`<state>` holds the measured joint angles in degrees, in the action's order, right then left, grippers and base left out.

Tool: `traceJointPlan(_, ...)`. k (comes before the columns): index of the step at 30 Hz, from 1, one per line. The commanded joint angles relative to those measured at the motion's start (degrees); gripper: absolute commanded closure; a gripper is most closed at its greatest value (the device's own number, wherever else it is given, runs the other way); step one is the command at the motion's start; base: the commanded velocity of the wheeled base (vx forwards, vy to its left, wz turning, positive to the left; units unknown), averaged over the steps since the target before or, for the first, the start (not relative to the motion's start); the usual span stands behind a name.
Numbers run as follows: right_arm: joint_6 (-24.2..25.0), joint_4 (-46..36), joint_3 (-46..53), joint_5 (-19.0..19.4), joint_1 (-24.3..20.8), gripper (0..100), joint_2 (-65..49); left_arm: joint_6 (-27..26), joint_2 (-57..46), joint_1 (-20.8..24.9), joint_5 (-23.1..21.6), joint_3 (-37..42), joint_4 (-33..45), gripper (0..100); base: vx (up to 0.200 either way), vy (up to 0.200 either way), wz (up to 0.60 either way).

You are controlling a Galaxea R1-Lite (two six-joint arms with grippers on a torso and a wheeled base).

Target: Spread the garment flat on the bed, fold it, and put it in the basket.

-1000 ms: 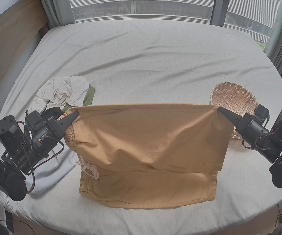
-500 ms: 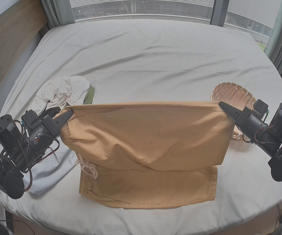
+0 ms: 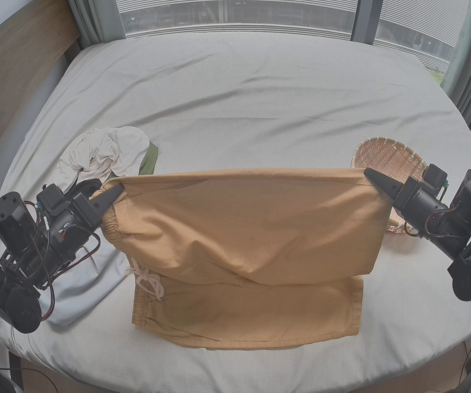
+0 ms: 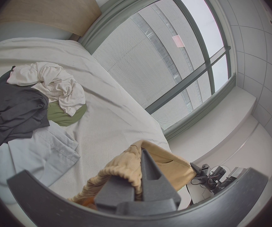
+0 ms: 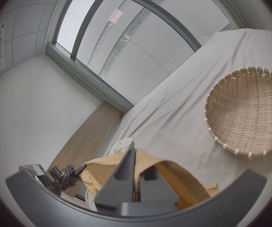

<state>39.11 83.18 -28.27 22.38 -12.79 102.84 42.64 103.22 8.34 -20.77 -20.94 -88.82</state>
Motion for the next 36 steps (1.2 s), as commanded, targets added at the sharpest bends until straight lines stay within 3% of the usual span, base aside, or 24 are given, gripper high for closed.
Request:
traceJointPlan(1,0.0,0.0,-0.6,0.1,-0.2,100,-0.3,0.3,-1.6,-1.0,-0.2,-1.1,0.1,100,0.0,0.0,0.0)
traceJointPlan(5,0.0,-0.1,-1.1,0.1,-0.1,100,-1.5,0.8,-3.4,-1.1,-2.1,-0.9,0.1,100,0.0,0.0,0.0)
traceJointPlan(18,0.2,0.0,-1.3,2.2,0.0,100,-1.6,0.6,-1.3,-1.2,-2.1,1.4,0.1,100,0.0,0.0,0.0)
traceJointPlan(36,0.2,-3.1,-15.6,2.2,3.0,100,11.0,0.6,13.6,-0.9,1.6,-15.6,0.3,100,0.0,0.0,0.0)
